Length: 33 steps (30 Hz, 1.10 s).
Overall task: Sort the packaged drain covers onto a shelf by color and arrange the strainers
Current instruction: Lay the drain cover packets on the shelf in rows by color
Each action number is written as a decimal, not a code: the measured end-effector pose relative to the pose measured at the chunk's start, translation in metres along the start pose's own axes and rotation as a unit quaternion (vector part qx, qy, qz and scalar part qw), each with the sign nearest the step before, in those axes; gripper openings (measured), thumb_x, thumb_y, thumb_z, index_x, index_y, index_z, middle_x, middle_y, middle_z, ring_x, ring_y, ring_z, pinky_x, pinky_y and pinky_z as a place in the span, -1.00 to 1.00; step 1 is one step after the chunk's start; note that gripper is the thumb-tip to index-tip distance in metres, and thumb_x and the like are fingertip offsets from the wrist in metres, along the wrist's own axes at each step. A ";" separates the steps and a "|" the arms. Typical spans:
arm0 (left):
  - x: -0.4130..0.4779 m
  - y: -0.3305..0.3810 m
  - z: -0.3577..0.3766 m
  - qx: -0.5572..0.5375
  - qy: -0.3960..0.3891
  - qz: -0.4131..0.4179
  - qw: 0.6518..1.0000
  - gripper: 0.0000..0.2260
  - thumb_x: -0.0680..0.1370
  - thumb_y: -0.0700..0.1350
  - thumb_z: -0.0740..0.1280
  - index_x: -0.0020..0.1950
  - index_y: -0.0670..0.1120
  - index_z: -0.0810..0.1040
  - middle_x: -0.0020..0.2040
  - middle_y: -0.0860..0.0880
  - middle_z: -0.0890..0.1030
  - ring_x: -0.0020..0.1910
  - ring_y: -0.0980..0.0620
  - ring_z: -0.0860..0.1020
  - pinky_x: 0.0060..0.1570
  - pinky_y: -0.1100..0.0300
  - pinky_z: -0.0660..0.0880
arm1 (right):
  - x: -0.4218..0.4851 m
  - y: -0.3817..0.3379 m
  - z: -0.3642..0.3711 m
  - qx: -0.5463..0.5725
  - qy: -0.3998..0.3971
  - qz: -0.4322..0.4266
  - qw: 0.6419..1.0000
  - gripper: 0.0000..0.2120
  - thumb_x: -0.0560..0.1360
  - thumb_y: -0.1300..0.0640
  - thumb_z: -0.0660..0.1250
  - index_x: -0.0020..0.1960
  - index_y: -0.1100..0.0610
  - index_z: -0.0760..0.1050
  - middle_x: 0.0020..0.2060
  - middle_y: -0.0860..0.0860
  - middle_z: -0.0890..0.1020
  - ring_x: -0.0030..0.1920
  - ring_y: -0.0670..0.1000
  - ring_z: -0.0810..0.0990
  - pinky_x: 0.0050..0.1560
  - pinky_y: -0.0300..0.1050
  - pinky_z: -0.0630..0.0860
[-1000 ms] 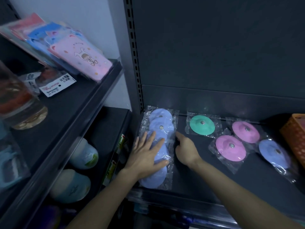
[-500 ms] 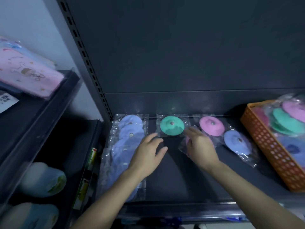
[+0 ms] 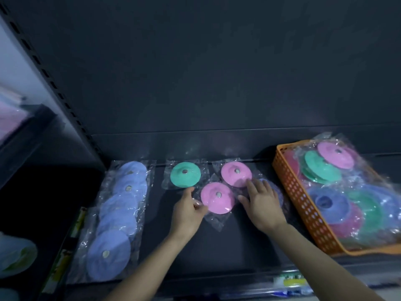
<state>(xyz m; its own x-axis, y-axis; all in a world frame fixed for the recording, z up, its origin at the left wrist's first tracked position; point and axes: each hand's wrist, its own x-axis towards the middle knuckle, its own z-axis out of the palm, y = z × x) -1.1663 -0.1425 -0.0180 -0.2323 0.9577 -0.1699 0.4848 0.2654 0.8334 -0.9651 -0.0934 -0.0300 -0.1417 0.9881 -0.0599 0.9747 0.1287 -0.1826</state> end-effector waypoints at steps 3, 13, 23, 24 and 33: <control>-0.003 0.001 0.006 -0.015 0.039 0.022 0.999 -0.55 0.46 -0.27 0.37 0.33 -0.11 0.40 -0.12 -0.02 0.60 -0.15 0.03 0.58 -0.06 0.20 0.49 | 0.001 0.018 -0.002 0.021 0.021 0.002 1.000 -0.45 0.55 -0.13 0.16 0.43 0.15 0.26 0.40 0.14 0.34 0.46 0.21 0.16 0.40 0.20 0.14; 0.005 0.029 0.004 -0.161 0.081 0.046 0.982 -0.56 0.40 -0.43 0.25 -0.03 0.12 0.57 -0.32 -0.02 0.48 -0.35 0.08 0.44 -0.21 0.07 0.47 | 0.000 0.074 -0.011 0.091 -0.016 -0.040 0.995 -0.46 0.51 -0.05 0.28 0.39 0.20 0.33 0.41 0.18 0.31 0.38 0.18 0.34 0.34 -0.09 0.31; 0.026 0.064 0.037 -0.139 -0.011 0.071 0.988 -0.61 0.44 -0.43 0.23 0.07 0.02 0.50 -0.29 -0.07 0.46 -0.35 0.13 0.39 -0.29 0.31 0.36 | 0.015 0.146 -0.022 0.056 -0.017 -0.039 0.998 -0.58 0.48 0.15 0.33 0.30 0.28 0.41 0.30 0.24 0.42 0.25 0.24 0.46 0.26 -0.06 0.38; 0.030 0.065 0.041 -0.134 -0.018 0.066 0.989 -0.62 0.44 -0.42 0.25 0.05 0.04 0.48 -0.30 -0.08 0.46 -0.34 0.10 0.40 -0.26 0.25 0.37 | 0.017 0.147 -0.023 0.049 -0.011 -0.039 0.998 -0.57 0.44 0.17 0.36 0.28 0.29 0.43 0.25 0.25 0.46 0.20 0.25 0.50 0.22 -0.04 0.43; 0.067 0.064 0.063 0.135 0.022 0.085 0.987 -0.56 0.50 -0.21 0.33 0.37 -0.18 0.38 0.14 -0.15 0.57 0.12 -0.12 0.53 0.14 0.15 0.41 | 0.010 0.086 -0.036 0.129 -0.007 -0.177 0.976 -0.51 0.54 0.03 0.27 0.41 0.16 0.31 0.38 0.09 0.36 0.38 0.09 0.33 0.33 -0.15 0.29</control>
<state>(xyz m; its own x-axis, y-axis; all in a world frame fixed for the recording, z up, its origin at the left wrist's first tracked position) -1.0977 -0.0546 -0.0091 -0.1617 0.9868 -0.0112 0.7263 0.1267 0.6756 -0.8762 -0.0694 -0.0113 -0.4653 0.8843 0.0395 0.7885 0.4344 -0.4353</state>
